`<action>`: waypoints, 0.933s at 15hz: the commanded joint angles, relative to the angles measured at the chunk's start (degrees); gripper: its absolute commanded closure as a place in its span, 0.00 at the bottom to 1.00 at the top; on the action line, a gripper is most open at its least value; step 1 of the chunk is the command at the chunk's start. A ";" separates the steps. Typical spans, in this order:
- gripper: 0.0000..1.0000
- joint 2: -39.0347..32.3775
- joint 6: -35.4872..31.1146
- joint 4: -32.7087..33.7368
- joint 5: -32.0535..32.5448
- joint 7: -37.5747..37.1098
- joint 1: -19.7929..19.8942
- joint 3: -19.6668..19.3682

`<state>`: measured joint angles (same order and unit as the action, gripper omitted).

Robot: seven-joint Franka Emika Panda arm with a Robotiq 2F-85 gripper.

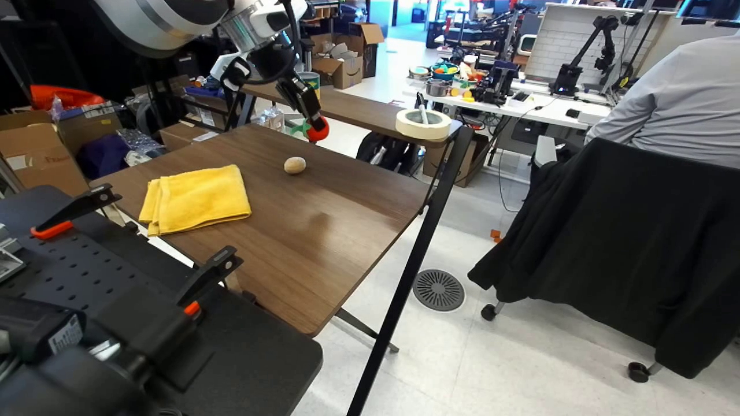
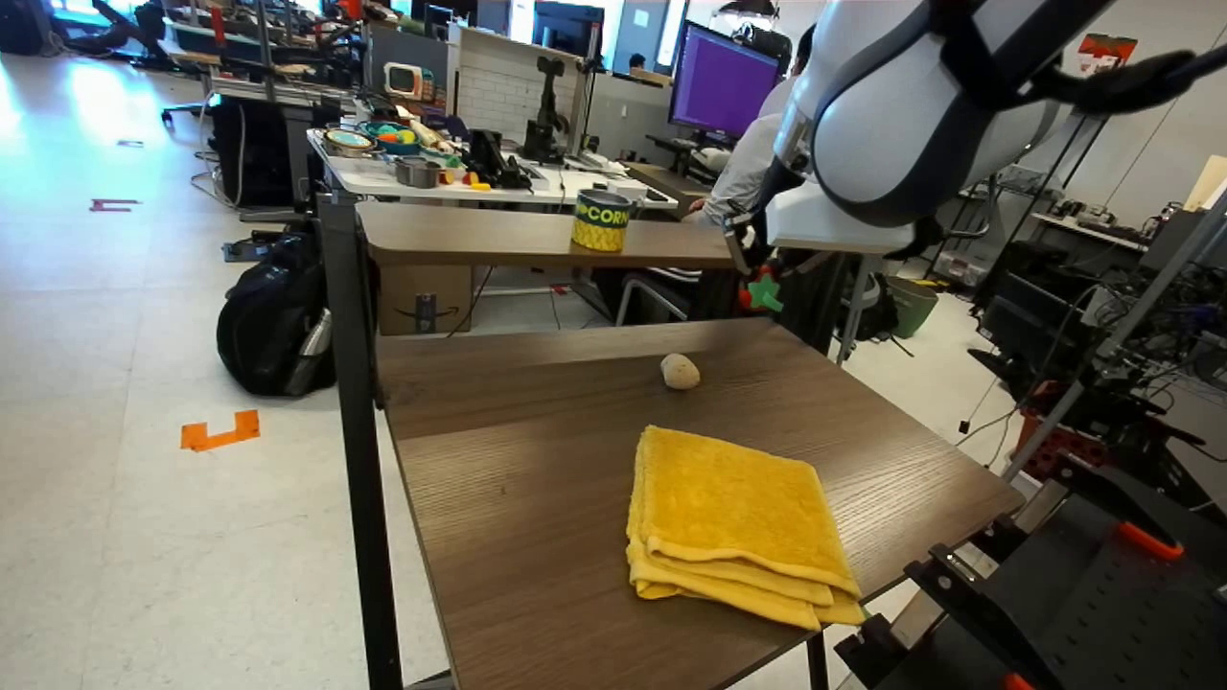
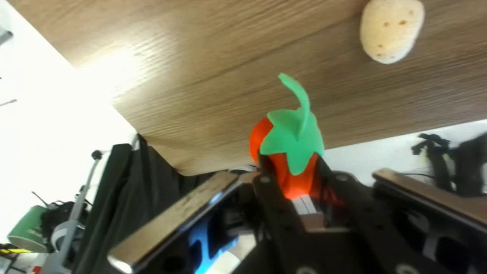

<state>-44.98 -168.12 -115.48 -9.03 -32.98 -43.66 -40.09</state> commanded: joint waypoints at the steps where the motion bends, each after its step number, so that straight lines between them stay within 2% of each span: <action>1: 0.94 -3.80 11.03 2.68 2.99 -7.63 -1.71 -3.65; 3: 0.94 -6.52 17.32 6.81 4.67 -11.27 2.32 -1.60; 5: 0.94 -7.93 19.88 11.12 4.49 -13.52 8.77 2.61; 8: 0.94 -9.84 17.46 17.62 2.76 -16.80 19.46 9.50; 10: 0.94 -10.26 15.14 20.11 3.21 -19.13 24.91 12.12; 12: 0.94 -12.10 14.45 23.63 3.71 -21.68 28.28 13.67; 14: 0.94 -13.45 15.20 26.07 4.32 -24.91 29.61 13.66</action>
<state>-55.46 -152.95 -94.57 -5.75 -52.66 -16.43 -27.72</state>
